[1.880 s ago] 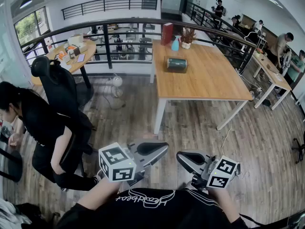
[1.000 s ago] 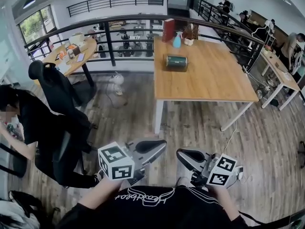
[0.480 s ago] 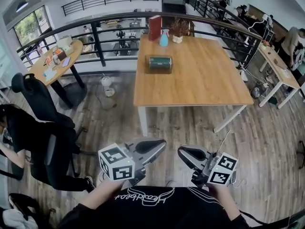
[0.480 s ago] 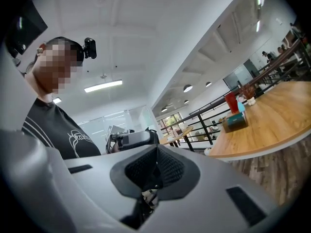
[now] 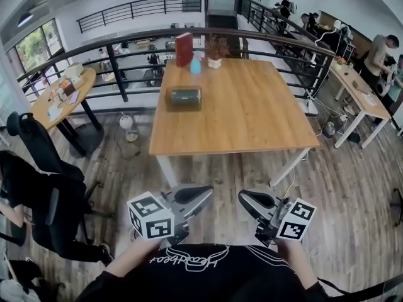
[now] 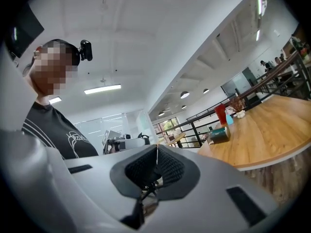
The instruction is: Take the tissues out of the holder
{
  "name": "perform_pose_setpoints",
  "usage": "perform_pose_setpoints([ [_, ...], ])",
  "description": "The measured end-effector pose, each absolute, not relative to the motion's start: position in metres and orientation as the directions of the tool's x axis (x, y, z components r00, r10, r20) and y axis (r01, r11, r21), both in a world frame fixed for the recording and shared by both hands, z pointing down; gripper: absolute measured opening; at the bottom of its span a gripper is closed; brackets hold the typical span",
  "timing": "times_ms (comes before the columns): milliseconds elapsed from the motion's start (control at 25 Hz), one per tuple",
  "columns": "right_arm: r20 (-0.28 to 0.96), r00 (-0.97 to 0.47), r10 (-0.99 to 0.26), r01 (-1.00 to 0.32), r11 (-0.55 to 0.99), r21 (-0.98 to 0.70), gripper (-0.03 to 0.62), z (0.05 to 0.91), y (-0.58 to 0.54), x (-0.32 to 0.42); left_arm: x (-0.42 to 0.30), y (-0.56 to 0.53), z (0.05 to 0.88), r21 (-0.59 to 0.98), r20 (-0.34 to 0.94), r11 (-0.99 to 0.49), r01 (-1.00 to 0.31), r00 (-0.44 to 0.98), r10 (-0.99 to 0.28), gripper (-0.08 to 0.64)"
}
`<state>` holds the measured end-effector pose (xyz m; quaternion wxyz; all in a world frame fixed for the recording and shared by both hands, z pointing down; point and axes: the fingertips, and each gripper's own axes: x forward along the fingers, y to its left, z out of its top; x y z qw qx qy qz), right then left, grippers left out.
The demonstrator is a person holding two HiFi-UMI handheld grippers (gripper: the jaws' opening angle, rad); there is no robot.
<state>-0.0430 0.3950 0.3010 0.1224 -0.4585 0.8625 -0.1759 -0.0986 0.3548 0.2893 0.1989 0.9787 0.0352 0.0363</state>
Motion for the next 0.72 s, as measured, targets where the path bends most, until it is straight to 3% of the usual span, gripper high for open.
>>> perform_pose_setpoints([
  [400, -0.131, -0.522, -0.843, -0.746, 0.526, -0.41, 0.017, 0.279, 0.423, 0.022, -0.038, 0.375, 0.274, 0.331, 0.065, -0.938, 0.1, 0.99, 0.128, 0.012],
  [720, -0.097, -0.448, -0.889, -0.777, 0.441, -0.448, 0.017, 0.307, 0.423, 0.062, 0.009, 0.376, 0.293, 0.337, 0.127, -0.927, 0.165, 0.968, 0.218, 0.012],
])
